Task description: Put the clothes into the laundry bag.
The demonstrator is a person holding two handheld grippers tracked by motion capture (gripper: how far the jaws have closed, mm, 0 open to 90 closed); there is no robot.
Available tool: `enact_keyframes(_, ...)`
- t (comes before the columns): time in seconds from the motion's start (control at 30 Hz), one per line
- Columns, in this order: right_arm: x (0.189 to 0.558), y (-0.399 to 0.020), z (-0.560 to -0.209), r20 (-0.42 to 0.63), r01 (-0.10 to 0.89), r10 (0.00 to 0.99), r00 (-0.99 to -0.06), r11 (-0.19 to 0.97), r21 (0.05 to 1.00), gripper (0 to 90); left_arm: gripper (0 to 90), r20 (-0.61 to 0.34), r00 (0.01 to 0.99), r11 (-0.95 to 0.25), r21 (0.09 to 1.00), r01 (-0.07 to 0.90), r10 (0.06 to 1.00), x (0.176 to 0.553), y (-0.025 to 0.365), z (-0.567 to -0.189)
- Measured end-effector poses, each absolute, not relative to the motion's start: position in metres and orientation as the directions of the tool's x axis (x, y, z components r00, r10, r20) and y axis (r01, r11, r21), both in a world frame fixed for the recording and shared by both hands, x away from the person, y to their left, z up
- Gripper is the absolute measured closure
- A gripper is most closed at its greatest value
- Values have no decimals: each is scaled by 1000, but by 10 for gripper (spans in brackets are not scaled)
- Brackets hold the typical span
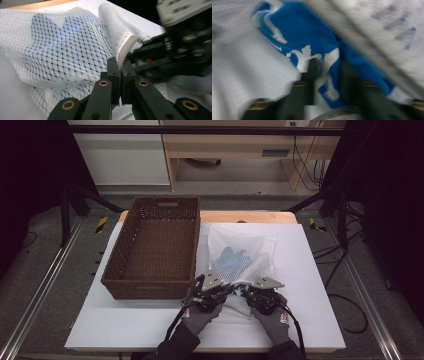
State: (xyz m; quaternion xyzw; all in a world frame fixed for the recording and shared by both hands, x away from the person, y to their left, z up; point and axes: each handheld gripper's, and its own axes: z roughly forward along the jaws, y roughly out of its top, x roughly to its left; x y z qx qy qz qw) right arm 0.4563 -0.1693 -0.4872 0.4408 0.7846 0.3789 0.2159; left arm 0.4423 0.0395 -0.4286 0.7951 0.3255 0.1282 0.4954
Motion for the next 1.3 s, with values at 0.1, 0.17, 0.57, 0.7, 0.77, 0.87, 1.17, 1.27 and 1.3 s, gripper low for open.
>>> enact_keyframes(0.1, 460, -167, -482, 37, 547, 866, -498, 281, 789, 888, 877, -124, 756, -293, 872, 391, 643, 444, 39, -428)
enact_keyframes(0.17, 462, -162, -476, 61, 523, 861, -505, 250, 815, 889, 877, -125, 759, -291, 874, 389, 639, 444, 37, -427)
enact_keyframes(0.57, 498, -154, -484, -4, 523, 933, -360, 206, 827, 848, 876, -114, 787, -338, 859, 385, 607, 437, 30, -437)
enact_keyframes(0.7, 482, -166, -472, 57, 511, 895, -442, 199, 836, 707, 862, -119, 780, -352, 844, 406, 615, 440, 33, -444)
enact_keyframes(0.77, 467, -176, -464, 83, 493, 861, -502, 206, 845, 658, 850, -117, 781, -361, 838, 409, 613, 440, 34, -446)
enact_keyframes(0.87, 442, -193, -453, 110, 467, 832, -544, 191, 863, 640, 824, -120, 783, -364, 836, 412, 610, 438, 36, -446)
enact_keyframes(1.17, 418, -245, -426, 119, 420, 861, -494, 117, 900, 622, 676, -84, 776, -394, 824, 408, 626, 422, 55, -442)
enact_keyframes(1.27, 429, -254, -436, 73, 439, 902, -425, 135, 888, 594, 624, -71, 759, -404, 812, 421, 647, 414, 69, -445)
enact_keyframes(1.3, 433, -257, -441, 76, 457, 909, -409, 132, 879, 586, 615, -69, 751, -404, 809, 428, 657, 411, 74, -447)
